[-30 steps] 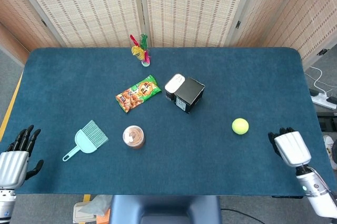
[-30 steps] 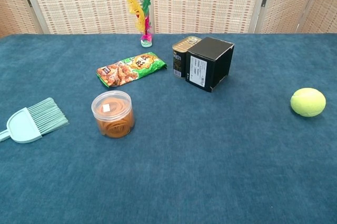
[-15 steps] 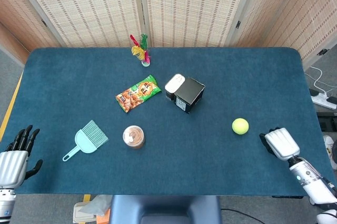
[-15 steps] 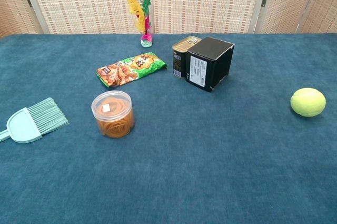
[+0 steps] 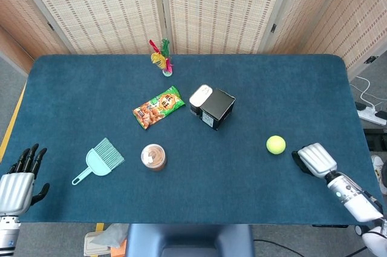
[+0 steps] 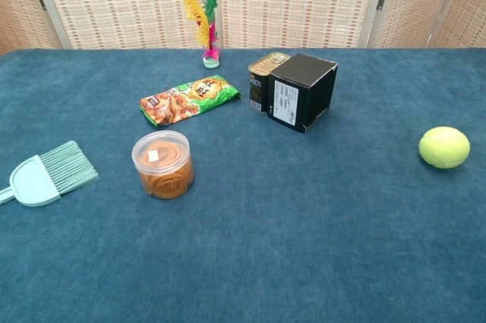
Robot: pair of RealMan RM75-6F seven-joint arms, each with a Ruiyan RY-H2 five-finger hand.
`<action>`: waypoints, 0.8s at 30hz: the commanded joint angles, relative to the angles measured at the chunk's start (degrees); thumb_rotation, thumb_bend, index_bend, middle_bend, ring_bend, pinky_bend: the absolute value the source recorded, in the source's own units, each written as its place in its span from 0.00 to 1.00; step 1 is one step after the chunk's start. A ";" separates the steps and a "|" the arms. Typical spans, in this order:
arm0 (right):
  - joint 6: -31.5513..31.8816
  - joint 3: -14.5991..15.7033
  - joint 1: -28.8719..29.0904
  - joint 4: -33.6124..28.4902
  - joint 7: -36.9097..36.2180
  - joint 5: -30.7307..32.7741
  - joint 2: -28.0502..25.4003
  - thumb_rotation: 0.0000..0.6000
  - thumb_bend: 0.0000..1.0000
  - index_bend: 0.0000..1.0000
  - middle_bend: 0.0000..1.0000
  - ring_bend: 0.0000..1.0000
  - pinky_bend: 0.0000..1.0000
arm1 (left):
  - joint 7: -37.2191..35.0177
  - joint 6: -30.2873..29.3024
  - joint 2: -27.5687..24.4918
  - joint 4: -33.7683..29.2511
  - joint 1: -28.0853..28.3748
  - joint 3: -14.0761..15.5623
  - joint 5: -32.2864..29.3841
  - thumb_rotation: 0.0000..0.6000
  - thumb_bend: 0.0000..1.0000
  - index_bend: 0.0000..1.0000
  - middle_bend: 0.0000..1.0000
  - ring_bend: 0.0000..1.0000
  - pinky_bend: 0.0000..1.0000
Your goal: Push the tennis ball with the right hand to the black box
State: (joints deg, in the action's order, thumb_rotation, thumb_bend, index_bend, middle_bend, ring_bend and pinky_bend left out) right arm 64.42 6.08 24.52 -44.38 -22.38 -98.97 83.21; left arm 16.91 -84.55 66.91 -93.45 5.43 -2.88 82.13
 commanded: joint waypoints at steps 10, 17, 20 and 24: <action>-1.29 3.14 4.28 7.31 -9.18 -2.98 4.24 1.00 0.73 0.80 0.87 0.60 0.60 | 2.94 0.49 1.09 0.32 0.38 -0.81 -2.15 1.00 0.34 0.06 0.02 0.01 0.31; -2.23 4.30 6.96 9.75 -13.42 -3.99 5.85 1.00 0.73 0.80 0.86 0.60 0.60 | 5.19 1.19 1.79 0.47 0.78 -1.68 -4.75 1.00 0.33 0.06 0.02 0.01 0.31; -2.71 4.72 7.99 10.89 -14.76 -4.29 6.58 1.00 0.73 0.80 0.86 0.60 0.60 | 5.62 0.75 2.02 0.46 0.74 -1.89 -5.01 1.00 0.33 0.06 0.02 0.01 0.31; -3.33 5.31 9.24 12.15 -16.34 -4.67 7.35 1.00 0.73 0.80 0.86 0.60 0.60 | 5.95 -0.04 2.32 0.62 0.57 -1.97 -4.88 1.00 0.34 0.06 0.02 0.01 0.31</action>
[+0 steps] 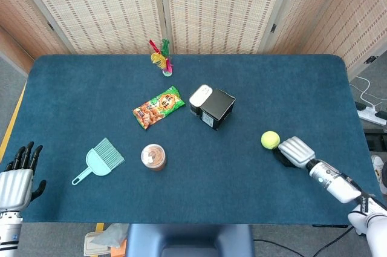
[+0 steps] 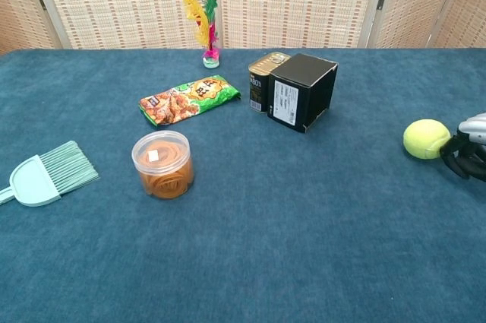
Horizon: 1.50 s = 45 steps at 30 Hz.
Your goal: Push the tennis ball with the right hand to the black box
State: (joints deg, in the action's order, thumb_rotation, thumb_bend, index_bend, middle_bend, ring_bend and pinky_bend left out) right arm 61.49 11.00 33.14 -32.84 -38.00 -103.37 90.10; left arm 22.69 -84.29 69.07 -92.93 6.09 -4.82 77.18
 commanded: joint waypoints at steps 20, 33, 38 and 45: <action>-4.02 1.35 6.30 4.96 -6.18 -0.10 4.14 1.00 0.73 0.80 0.86 0.59 0.60 | 2.32 -0.88 1.13 0.79 -0.01 -0.80 -1.88 1.00 0.33 0.06 0.02 0.01 0.31; -8.66 1.38 10.97 8.04 -7.95 0.37 8.22 1.00 0.73 0.80 0.86 0.59 0.60 | 3.21 -0.73 1.46 1.21 0.31 -1.46 -3.54 1.00 0.33 0.06 0.02 0.01 0.31; -9.65 1.41 12.58 9.12 -8.45 0.39 10.08 1.00 0.73 0.80 0.86 0.59 0.60 | 3.39 -0.25 1.51 1.44 0.51 -1.63 -4.31 1.00 0.33 0.06 0.02 0.01 0.31; -9.12 1.26 14.09 9.07 -8.21 0.53 10.72 1.00 0.73 0.80 0.86 0.59 0.60 | 3.26 0.30 1.48 1.69 0.68 -1.89 -5.48 1.00 0.33 0.06 0.02 0.01 0.31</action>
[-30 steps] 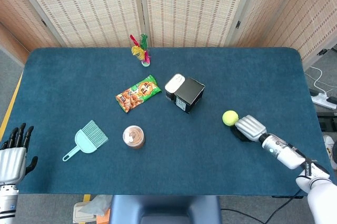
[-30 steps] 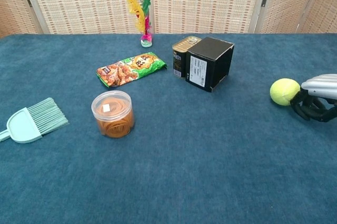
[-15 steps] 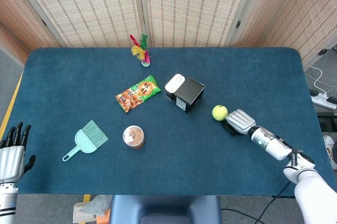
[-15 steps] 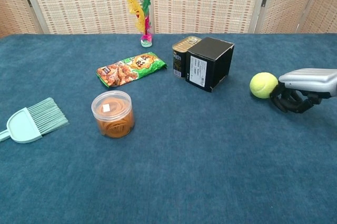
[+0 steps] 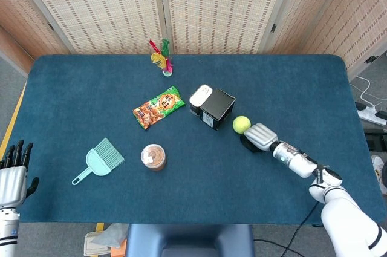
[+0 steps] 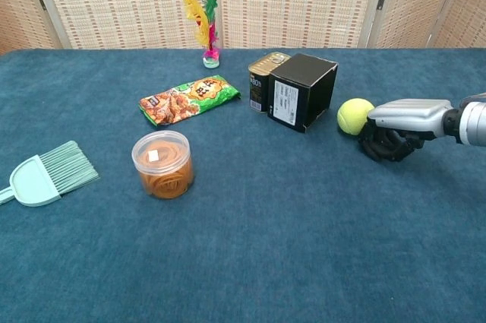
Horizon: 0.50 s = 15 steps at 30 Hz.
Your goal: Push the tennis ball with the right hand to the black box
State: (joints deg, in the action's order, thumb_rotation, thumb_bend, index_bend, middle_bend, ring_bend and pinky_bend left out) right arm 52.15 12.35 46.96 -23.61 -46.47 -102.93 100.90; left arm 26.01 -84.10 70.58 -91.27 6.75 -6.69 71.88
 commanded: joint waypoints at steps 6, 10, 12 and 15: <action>0.31 -0.71 1.12 -1.56 1.64 0.91 -1.37 1.00 0.73 0.80 0.86 0.59 0.60 | -0.25 0.07 -0.15 -0.04 0.04 0.07 -0.24 1.00 0.34 0.06 0.02 0.01 0.32; -1.00 -1.14 1.77 -2.16 2.26 1.66 -1.67 1.00 0.72 0.80 0.86 0.59 0.60 | -0.22 -0.05 -0.10 -0.09 0.09 0.16 -0.06 1.00 0.33 0.06 0.02 0.01 0.32; -1.56 -1.36 2.13 -2.18 2.53 1.98 -1.55 1.00 0.72 0.80 0.85 0.59 0.60 | -0.04 0.00 -0.01 -0.02 0.16 0.21 -0.09 1.00 0.33 0.06 0.02 0.01 0.32; -2.07 -1.62 2.71 -2.14 2.46 2.31 -1.25 1.00 0.72 0.80 0.84 0.59 0.60 | 0.37 0.20 0.15 0.09 0.30 0.29 -0.24 1.00 0.33 0.06 0.02 0.01 0.32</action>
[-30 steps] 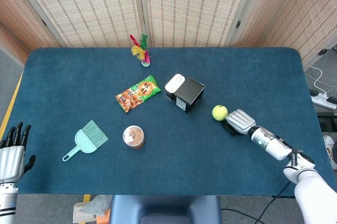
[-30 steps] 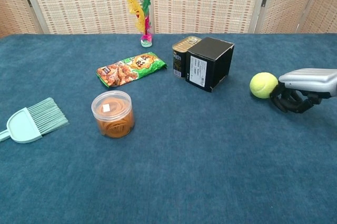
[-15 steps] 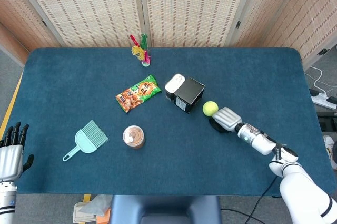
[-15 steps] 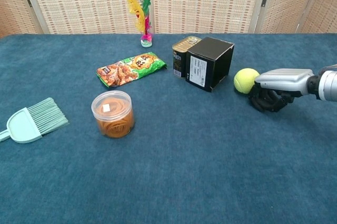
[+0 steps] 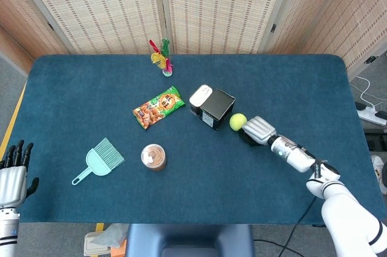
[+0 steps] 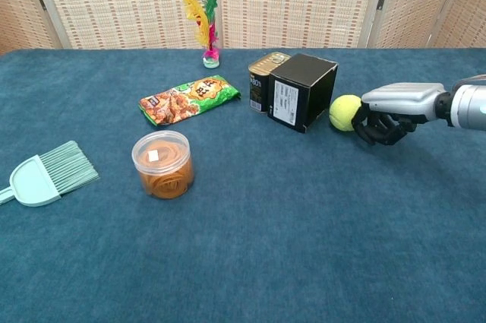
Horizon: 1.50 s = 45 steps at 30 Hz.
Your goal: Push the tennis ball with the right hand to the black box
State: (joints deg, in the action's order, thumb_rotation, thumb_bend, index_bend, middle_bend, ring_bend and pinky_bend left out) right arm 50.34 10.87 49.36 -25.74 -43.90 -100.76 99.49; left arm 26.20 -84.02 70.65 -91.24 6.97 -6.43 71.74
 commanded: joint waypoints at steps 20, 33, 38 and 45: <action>1.77 1.59 2.43 2.66 -7.14 -1.30 2.37 1.00 0.54 0.44 0.36 0.19 0.46 | 0.84 1.14 0.40 0.82 0.68 -0.41 -2.30 1.00 0.33 0.06 0.02 0.01 0.32; 2.97 1.25 2.64 2.13 -6.44 -0.80 2.18 1.00 0.44 0.35 0.26 0.10 0.34 | 0.24 0.90 0.27 0.71 0.65 -0.09 -1.95 1.00 0.33 0.04 0.02 0.01 0.32; 3.05 1.27 2.53 2.05 -6.54 -0.65 2.25 1.00 0.30 0.23 0.16 0.01 0.24 | 0.24 0.92 0.25 0.72 0.66 -0.03 -1.98 1.00 0.34 0.04 0.02 0.01 0.32; 3.43 1.40 2.52 2.14 -7.18 -0.66 2.23 1.00 0.23 0.14 0.08 0.00 0.16 | 0.27 0.92 0.27 0.69 0.71 0.10 -1.90 1.00 0.33 0.04 0.02 0.01 0.32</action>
State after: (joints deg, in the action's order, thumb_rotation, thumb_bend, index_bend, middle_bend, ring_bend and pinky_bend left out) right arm 53.76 12.26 51.88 -23.60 -51.07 -101.42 101.73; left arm 26.47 -83.11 70.92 -90.56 7.67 -6.34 69.85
